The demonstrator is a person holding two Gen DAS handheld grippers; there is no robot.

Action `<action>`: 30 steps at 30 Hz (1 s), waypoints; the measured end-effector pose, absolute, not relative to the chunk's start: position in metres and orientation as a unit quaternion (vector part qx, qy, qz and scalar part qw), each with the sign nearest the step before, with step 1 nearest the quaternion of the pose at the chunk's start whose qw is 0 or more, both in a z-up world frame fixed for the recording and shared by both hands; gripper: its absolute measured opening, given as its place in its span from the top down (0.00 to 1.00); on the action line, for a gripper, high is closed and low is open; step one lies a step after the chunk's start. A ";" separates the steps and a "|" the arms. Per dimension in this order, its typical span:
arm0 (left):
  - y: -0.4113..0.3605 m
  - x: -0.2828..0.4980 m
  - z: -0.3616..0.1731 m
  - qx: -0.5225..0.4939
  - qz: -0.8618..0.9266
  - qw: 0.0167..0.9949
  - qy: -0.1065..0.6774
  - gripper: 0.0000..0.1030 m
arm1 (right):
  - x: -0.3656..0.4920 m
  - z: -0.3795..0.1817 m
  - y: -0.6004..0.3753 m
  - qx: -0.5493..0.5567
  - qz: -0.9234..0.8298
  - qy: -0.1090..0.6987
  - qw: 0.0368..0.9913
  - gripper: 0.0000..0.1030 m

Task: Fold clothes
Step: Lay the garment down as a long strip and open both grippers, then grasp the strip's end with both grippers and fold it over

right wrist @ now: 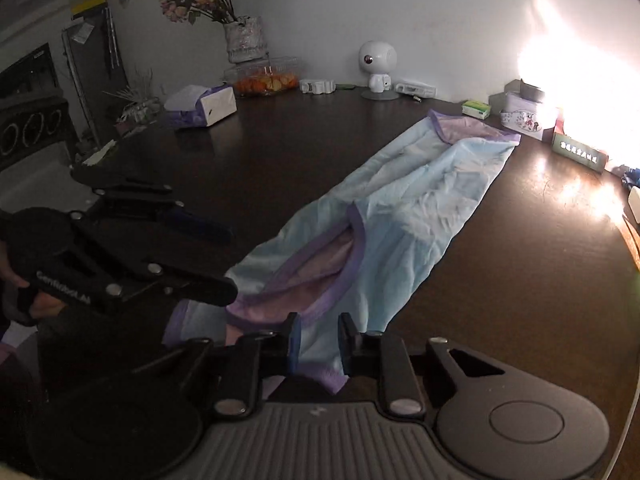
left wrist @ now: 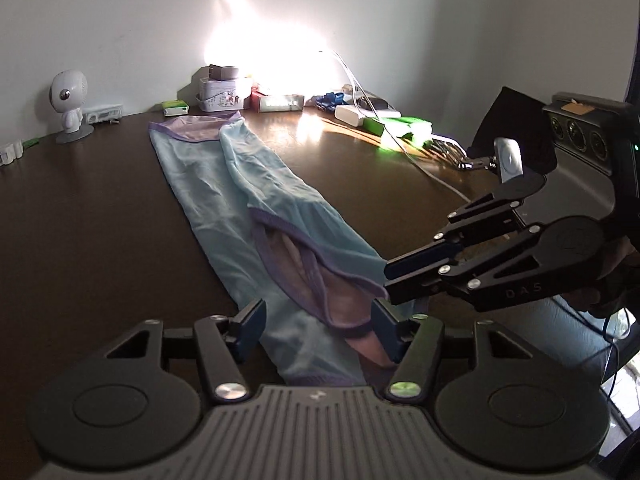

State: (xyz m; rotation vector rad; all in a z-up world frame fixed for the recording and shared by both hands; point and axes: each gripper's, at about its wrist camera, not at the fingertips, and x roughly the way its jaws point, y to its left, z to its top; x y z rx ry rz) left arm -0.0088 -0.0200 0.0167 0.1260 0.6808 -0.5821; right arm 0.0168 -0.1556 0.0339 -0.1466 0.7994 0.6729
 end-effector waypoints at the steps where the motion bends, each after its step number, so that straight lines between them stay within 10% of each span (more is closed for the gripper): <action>1: -0.024 -0.016 0.014 0.079 -0.283 0.900 0.324 0.44 | 0.011 0.030 -0.154 -0.078 0.316 0.378 0.866 0.85; 5: -0.021 -0.020 -0.002 0.090 -0.261 0.900 0.338 0.65 | -0.012 0.023 -0.149 -0.108 0.298 0.359 0.878 0.85; 11: -0.011 -0.037 -0.003 0.095 -0.267 0.897 0.339 0.68 | -0.042 0.022 -0.152 -0.119 0.300 0.352 0.879 0.85; 17: -0.005 -0.069 0.006 0.119 -0.311 0.890 0.312 0.35 | -0.059 0.027 -0.161 -0.103 0.328 0.339 0.876 0.67; 21: -0.008 -0.063 0.004 0.124 -0.309 0.893 0.303 0.35 | -0.067 0.032 -0.166 -0.095 0.351 0.327 0.872 0.56; 26: -0.019 -0.059 -0.005 0.146 -0.315 0.886 0.307 0.63 | -0.073 0.021 -0.152 -0.126 0.344 0.310 0.877 0.62; 30: -0.019 -0.068 -0.005 0.147 -0.322 0.884 0.305 0.77 | -0.082 0.015 -0.146 -0.127 0.348 0.302 0.879 0.86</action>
